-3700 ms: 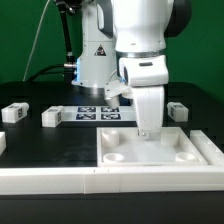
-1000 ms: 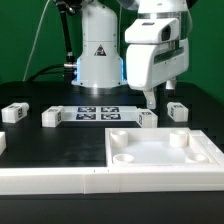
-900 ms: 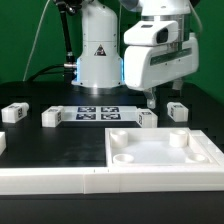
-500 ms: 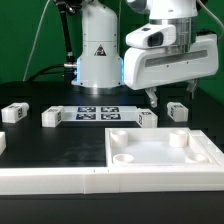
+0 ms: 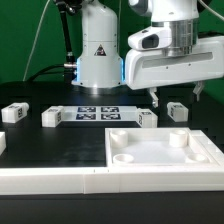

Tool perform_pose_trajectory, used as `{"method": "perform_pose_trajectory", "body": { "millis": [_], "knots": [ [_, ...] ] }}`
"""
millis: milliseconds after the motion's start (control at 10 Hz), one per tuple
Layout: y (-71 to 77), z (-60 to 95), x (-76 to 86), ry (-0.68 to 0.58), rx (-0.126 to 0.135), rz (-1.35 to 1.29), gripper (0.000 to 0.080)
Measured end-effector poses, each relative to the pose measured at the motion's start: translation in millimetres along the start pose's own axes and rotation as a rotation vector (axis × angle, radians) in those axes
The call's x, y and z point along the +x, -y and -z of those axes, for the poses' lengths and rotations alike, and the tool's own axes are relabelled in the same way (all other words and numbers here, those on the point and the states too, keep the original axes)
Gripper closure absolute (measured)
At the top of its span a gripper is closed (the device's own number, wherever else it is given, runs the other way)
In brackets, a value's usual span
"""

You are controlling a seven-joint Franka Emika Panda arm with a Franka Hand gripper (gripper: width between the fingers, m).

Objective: Assemble one leg

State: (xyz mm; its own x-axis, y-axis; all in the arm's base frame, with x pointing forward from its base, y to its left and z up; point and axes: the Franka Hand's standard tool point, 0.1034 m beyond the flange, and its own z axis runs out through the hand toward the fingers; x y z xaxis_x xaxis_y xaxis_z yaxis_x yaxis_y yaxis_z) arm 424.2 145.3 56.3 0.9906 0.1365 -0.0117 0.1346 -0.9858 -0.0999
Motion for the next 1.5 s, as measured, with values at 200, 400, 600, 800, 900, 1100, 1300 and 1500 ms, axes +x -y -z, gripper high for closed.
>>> {"method": "perform_pose_trajectory", "body": {
  "millis": [200, 400, 600, 800, 900, 1100, 1300, 1500],
  "knots": [
    [13.9, -3.4, -10.7, 0.036, -0.001, 0.027, 0.0150],
    [19.7, -6.8, -31.7, 0.239, -0.015, 0.017, 0.0150],
    [19.8, -7.2, -38.1, 0.415, -0.009, 0.001, 0.0150],
    [22.4, -8.0, -37.8, 0.575, 0.000, -0.003, 0.0150],
    [23.6, -9.3, -39.5, 0.639, 0.002, -0.007, 0.0150],
    [32.9, -19.6, -48.7, 0.853, 0.005, 0.003, 0.0150],
    [36.2, -37.6, -60.4, 0.917, -0.001, 0.019, 0.0150],
    [33.3, -47.6, -76.5, 0.922, -0.097, 0.047, 0.0150]
  ]
}}
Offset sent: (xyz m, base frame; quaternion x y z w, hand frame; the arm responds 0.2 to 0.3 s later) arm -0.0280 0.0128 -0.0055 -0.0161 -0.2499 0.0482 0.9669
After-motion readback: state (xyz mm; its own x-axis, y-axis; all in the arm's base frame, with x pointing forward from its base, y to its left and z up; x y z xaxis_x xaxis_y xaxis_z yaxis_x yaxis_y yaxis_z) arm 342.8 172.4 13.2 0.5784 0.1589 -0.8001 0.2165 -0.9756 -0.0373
